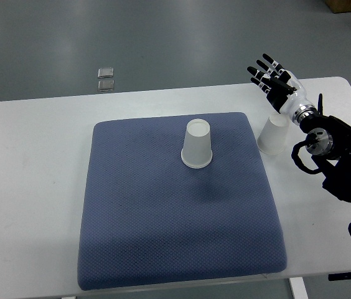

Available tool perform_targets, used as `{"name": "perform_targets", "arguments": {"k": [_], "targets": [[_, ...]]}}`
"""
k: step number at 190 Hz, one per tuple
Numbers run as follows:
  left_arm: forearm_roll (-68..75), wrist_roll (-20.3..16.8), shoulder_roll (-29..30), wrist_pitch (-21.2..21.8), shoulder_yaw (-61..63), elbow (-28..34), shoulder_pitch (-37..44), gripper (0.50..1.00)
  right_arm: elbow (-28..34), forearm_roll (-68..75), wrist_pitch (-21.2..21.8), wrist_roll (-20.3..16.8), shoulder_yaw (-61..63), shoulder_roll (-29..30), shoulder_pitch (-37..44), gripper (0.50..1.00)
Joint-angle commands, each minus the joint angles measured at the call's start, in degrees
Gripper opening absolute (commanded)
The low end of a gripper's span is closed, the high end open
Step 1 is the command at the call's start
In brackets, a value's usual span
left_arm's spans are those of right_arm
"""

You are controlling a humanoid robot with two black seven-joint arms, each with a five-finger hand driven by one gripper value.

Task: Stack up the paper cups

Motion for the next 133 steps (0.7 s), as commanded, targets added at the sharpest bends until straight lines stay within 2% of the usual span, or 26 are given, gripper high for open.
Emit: {"name": "perform_targets", "arguments": {"k": [1,133], "targets": [[0.0,0.0,0.0,0.0,-0.15,-0.09,-0.09,1.0,-0.07,-0.04,0.0,0.09,0.0,-0.07,-0.04,0.932],[0.09,0.0,0.0,0.0,-0.15,-0.17,3.07,1.0,-0.5,0.05,0.09,0.09,0.17,-0.16,0.14,0.932]]}}
